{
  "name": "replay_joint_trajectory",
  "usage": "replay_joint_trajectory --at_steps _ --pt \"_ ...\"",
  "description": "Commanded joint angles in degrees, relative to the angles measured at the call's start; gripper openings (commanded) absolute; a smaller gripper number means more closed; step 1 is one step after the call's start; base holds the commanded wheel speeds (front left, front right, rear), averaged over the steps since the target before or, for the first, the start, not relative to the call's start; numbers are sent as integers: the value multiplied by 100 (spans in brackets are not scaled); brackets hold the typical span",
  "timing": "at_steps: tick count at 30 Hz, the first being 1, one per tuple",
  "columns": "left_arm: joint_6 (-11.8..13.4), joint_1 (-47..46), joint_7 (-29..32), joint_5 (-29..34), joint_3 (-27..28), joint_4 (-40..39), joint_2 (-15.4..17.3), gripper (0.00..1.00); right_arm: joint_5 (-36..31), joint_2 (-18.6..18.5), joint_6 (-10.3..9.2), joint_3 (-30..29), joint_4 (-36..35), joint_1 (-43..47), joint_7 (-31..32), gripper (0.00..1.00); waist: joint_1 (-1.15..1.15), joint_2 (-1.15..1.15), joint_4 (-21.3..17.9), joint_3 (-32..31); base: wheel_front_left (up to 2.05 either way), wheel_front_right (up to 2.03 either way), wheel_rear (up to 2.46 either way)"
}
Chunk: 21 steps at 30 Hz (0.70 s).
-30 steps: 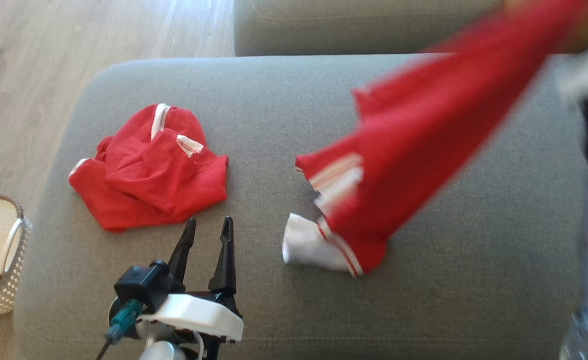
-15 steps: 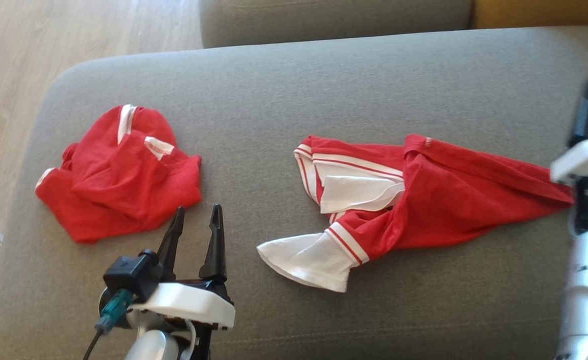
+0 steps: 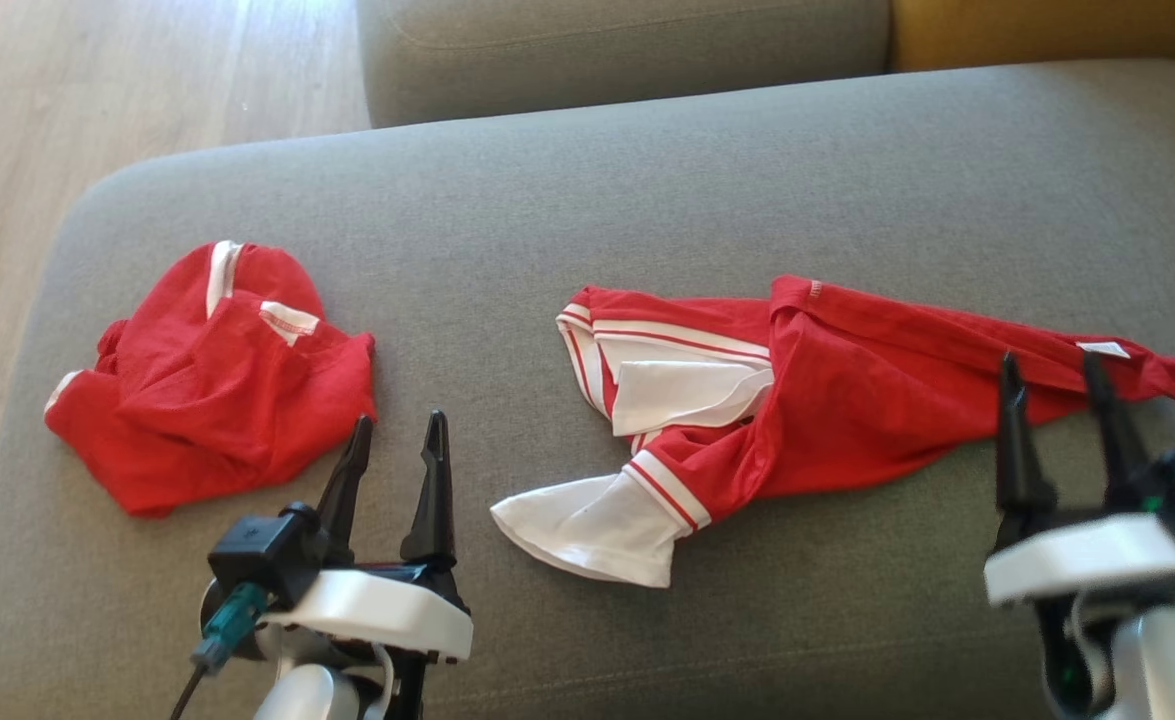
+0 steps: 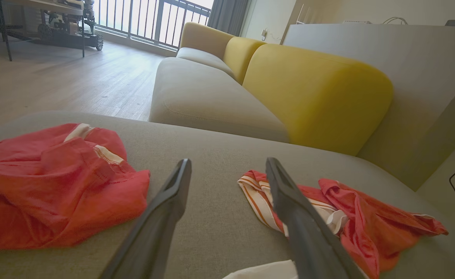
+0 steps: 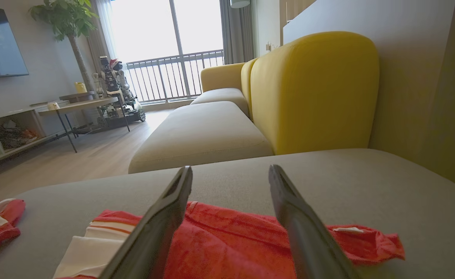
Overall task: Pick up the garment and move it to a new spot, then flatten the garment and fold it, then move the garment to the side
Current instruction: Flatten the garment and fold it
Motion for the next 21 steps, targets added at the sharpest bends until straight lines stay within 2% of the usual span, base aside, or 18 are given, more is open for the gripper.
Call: replay_joint_trajectory --at_steps 1,7,13,21 --pt "39 -176 -70 -2 174 -271 -10 100 109 -21 -1 218 -299 -19 -62 100 0 0 -23 16 0 0 0" --pt "49 -125 -70 39 163 -231 -10 100 18 -21 -1 589 -518 391 -76 100 0 0 -125 44 0 0 0" --pt "24 -150 -70 50 135 -203 -11 100 -101 -21 -1 575 -594 367 -77 100 0 0 -107 62 0 0 0" --pt "5 -265 -70 48 18 -193 -11 100 -981 -21 -1 739 -241 -163 24 100 0 0 158 338 0 0 0"
